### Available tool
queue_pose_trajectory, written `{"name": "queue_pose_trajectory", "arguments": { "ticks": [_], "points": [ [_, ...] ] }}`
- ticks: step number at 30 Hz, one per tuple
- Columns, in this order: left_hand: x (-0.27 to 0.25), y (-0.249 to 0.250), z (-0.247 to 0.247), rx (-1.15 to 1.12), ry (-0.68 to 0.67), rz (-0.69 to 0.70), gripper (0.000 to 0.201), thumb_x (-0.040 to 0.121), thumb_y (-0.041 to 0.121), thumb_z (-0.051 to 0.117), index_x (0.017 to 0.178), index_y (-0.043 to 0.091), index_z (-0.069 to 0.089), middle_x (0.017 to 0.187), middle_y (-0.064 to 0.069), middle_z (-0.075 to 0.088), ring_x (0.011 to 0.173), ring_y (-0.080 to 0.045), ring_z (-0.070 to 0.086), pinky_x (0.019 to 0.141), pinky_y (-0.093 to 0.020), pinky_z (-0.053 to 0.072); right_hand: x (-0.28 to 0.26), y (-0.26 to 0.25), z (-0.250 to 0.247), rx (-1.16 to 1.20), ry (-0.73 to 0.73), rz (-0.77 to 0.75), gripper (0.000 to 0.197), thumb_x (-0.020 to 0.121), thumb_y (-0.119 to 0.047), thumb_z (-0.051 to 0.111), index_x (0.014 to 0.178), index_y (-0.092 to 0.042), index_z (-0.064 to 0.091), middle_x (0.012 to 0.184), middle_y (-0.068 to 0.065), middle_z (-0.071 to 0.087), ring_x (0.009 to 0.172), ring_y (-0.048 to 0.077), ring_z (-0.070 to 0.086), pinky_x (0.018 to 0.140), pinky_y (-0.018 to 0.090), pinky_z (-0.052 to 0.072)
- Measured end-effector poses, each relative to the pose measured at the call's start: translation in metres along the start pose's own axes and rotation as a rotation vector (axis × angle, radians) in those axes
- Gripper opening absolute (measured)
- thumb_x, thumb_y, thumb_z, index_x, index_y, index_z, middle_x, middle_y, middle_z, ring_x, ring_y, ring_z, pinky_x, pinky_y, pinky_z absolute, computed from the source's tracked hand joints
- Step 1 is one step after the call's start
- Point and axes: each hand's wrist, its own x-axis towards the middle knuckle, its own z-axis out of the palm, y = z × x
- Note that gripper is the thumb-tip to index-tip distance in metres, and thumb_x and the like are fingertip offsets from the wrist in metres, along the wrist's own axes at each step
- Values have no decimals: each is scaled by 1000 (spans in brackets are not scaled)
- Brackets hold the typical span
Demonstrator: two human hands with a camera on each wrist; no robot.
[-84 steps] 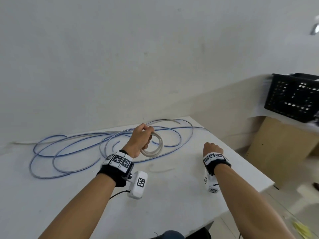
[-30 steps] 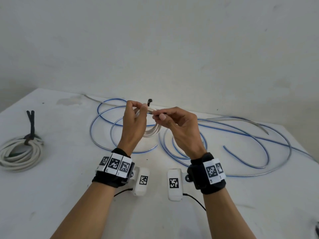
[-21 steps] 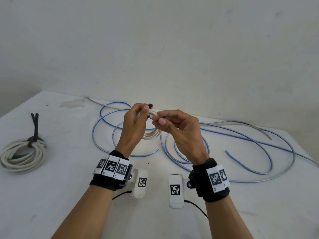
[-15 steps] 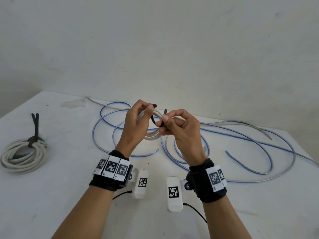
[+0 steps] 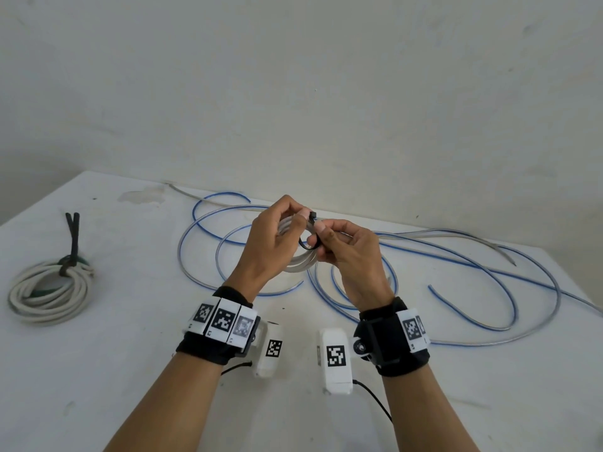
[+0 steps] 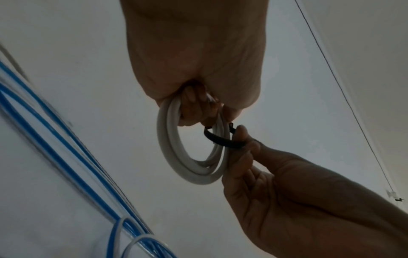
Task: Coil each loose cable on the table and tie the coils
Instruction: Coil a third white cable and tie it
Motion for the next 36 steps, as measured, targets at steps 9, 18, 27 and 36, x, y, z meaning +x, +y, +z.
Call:
{"name": "queue_pose_trajectory", "arguments": {
  "ticks": [9,18,27,36],
  "points": [
    [1,-3,1,-27,33,-25,16,103,20,55,92,13,63,75,12,65,67,-5,54,64,-18,42,1,1,2,25,15,-26,21,96,-13,67,105,6,67,77,11,72,60,14,58,70,32,53],
    [0,-1,2,11,22,20,15,103,20,55,91,12,60,76,3,64,67,-8,53,64,-21,43,1,0,-1,16,4,-28,16,96,-13,67,102,1,69,76,10,72,60,14,58,68,28,54],
    [2,6,-4,263,8,175,15,101,28,56,88,20,59,62,20,56,57,-8,53,55,-20,37,2,-3,-2,73,-39,61,15,97,-14,66,101,0,70,75,6,69,59,8,55,65,20,53],
    [0,4,-2,180,11,158,14,102,22,57,88,18,58,63,20,55,59,-8,52,58,-21,38,2,-7,1,207,-46,171,13,99,-10,62,91,-5,70,73,3,67,58,6,53,62,18,52]
  ]
}}
